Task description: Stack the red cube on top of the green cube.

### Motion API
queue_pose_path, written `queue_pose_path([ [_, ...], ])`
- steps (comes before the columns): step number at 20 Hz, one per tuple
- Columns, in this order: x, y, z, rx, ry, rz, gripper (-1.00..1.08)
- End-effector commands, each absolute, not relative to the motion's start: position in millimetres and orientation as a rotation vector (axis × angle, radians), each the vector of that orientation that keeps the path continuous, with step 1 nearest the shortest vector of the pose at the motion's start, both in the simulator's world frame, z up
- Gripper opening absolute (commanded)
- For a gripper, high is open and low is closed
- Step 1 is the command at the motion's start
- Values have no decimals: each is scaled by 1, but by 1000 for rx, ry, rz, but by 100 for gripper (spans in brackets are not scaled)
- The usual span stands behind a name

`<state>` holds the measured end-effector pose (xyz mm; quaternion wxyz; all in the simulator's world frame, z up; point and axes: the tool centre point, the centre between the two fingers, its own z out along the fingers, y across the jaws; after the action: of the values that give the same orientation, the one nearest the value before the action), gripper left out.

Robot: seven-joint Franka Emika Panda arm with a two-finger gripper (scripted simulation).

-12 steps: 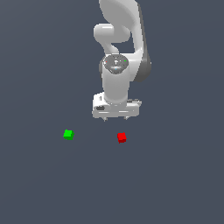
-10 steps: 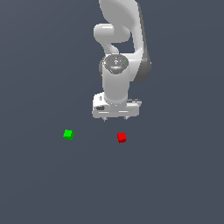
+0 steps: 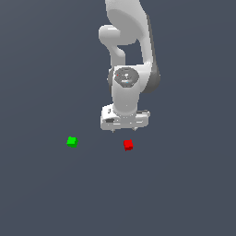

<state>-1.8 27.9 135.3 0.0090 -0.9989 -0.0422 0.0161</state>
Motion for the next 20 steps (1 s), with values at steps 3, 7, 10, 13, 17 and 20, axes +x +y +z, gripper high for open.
queue_pose_path([
  [3,7,39,107,-3123,-206,30,100],
  [7,14,48,86,-3125,-264,13,100],
  [10,18,53,75,-3125,-291,5,100],
  [13,20,55,70,-3126,-306,0,100],
  [17,21,55,70,-3127,-307,0,100],
  [20,20,55,69,-3126,-307,1,100],
])
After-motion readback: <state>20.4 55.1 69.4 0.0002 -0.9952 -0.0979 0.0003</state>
